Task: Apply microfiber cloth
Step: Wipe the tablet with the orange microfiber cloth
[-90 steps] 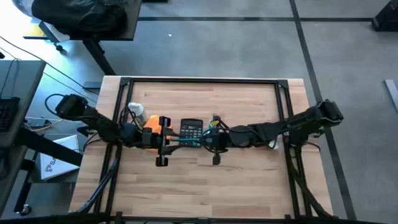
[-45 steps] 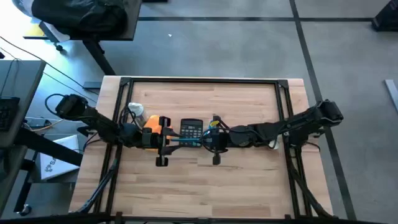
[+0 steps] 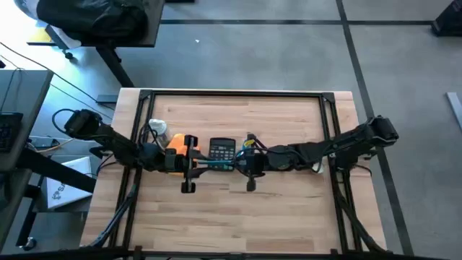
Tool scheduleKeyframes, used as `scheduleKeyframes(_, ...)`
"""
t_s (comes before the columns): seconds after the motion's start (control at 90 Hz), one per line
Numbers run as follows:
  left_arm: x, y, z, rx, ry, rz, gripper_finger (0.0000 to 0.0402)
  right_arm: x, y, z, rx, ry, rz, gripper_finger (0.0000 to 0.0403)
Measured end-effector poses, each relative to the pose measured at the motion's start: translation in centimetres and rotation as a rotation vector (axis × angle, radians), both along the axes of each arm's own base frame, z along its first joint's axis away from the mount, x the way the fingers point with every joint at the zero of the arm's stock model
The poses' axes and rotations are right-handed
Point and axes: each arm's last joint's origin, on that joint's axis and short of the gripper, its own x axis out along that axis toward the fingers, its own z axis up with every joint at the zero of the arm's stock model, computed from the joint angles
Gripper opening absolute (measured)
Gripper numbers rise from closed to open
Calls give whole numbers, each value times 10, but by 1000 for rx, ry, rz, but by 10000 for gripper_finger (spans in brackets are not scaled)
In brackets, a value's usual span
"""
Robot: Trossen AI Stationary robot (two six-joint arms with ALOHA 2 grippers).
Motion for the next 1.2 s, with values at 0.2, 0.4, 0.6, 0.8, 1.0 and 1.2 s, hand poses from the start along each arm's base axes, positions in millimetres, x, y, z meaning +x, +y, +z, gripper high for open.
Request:
scheduleKeyframes(0.2, 0, 0, 0, 3, 1, 7, 16, 0, 0, 0, 1, 1, 2, 2)
scheduleKeyframes(0.4, 0, 0, 0, -3, 3, 9, 9, 0, 0, 0, 4, 3, 9, 2)
scheduleKeyframes(0.6, 0, 0, 0, -16, 6, 4, 5, 0, 1, -1, 8, 8, 32, 16)
scheduleKeyframes(0.8, 0, 0, -1, -34, 14, -6, 4, 0, 1, 0, -2, 5, 39, 56)
scheduleKeyframes(1.0, -1, 1, 1, -37, 12, 5, 4, 0, 2, 0, 1, 4, 39, 117)
scheduleKeyframes(1.2, -11, 0, 11, -39, 25, 14, 7, -3, 1, 0, -16, 15, -20, 169)
